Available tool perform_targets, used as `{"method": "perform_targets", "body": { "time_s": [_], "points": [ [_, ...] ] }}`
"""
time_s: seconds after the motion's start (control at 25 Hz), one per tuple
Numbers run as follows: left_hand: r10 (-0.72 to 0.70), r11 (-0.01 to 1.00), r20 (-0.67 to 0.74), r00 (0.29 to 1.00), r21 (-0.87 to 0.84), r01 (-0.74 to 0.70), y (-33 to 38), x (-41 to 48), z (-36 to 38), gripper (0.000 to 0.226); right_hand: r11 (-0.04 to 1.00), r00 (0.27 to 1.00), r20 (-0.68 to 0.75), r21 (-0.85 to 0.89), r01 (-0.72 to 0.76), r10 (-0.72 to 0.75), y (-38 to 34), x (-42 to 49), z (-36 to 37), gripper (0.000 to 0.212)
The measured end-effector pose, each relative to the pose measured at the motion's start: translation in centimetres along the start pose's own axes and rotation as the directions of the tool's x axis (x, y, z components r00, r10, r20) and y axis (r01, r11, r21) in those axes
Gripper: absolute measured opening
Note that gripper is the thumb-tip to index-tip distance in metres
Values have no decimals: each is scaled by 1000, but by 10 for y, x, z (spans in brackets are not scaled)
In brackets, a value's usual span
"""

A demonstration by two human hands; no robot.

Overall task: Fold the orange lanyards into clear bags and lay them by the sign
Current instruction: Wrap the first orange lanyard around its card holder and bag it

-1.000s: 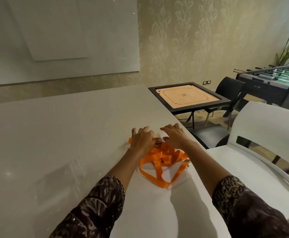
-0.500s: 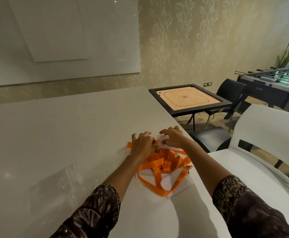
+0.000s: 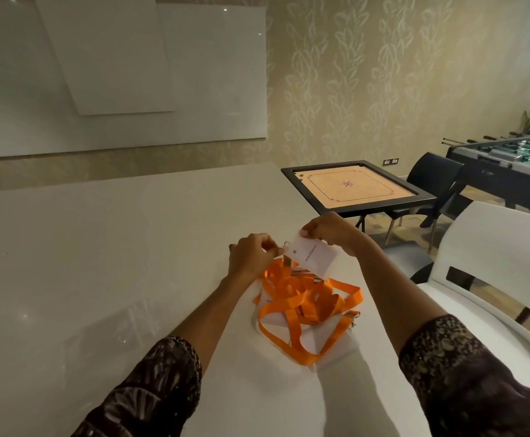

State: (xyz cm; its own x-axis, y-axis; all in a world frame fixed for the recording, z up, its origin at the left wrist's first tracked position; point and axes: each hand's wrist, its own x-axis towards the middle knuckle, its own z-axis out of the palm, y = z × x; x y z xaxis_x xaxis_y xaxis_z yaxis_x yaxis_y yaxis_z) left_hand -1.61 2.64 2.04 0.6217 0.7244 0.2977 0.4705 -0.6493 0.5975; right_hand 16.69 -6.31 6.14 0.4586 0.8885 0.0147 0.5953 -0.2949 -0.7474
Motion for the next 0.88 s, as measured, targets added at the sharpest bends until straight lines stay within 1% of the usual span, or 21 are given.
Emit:
{"method": "perform_targets", "body": {
  "time_s": [0.08, 0.16, 0.28, 0.36, 0.48, 0.6, 0.72, 0.88],
  "points": [
    [-88, 982, 8, 996, -166, 88, 1, 3, -13, 26, 993, 1000, -3, 120, -3, 4, -7, 0, 1, 27],
    [-145, 938, 40, 989, -312, 150, 1, 6, -26, 23, 975, 1000, -5, 221, -10, 11, -13, -1, 4, 25],
    [-189, 871, 72, 979, -449, 201, 4, 7, -45, 23, 948, 999, -40, 318, -1, 14, -23, 1, 14, 25],
    [-217, 842, 94, 972, -485, 235, 5, 7, -56, 25, 933, 997, -66, 359, -10, 36, -29, 2, 21, 23],
    [-267, 792, 130, 955, -535, 294, 7, 5, -72, 22, 895, 997, -78, 446, 21, 15, -40, 2, 26, 19],
    [-299, 745, 149, 943, -581, 328, 10, 7, -90, 17, 860, 995, -103, 508, 58, -7, -55, -1, 26, 25],
    [-264, 748, 167, 950, -586, 311, 20, 15, -115, 15, 783, 994, -75, 613, 106, -76, -71, -4, 24, 29],
    [-140, 821, 132, 981, -539, 190, 44, 33, -153, 15, 656, 996, -52, 749, 91, -79, -90, -13, 20, 24]
  ]
}}
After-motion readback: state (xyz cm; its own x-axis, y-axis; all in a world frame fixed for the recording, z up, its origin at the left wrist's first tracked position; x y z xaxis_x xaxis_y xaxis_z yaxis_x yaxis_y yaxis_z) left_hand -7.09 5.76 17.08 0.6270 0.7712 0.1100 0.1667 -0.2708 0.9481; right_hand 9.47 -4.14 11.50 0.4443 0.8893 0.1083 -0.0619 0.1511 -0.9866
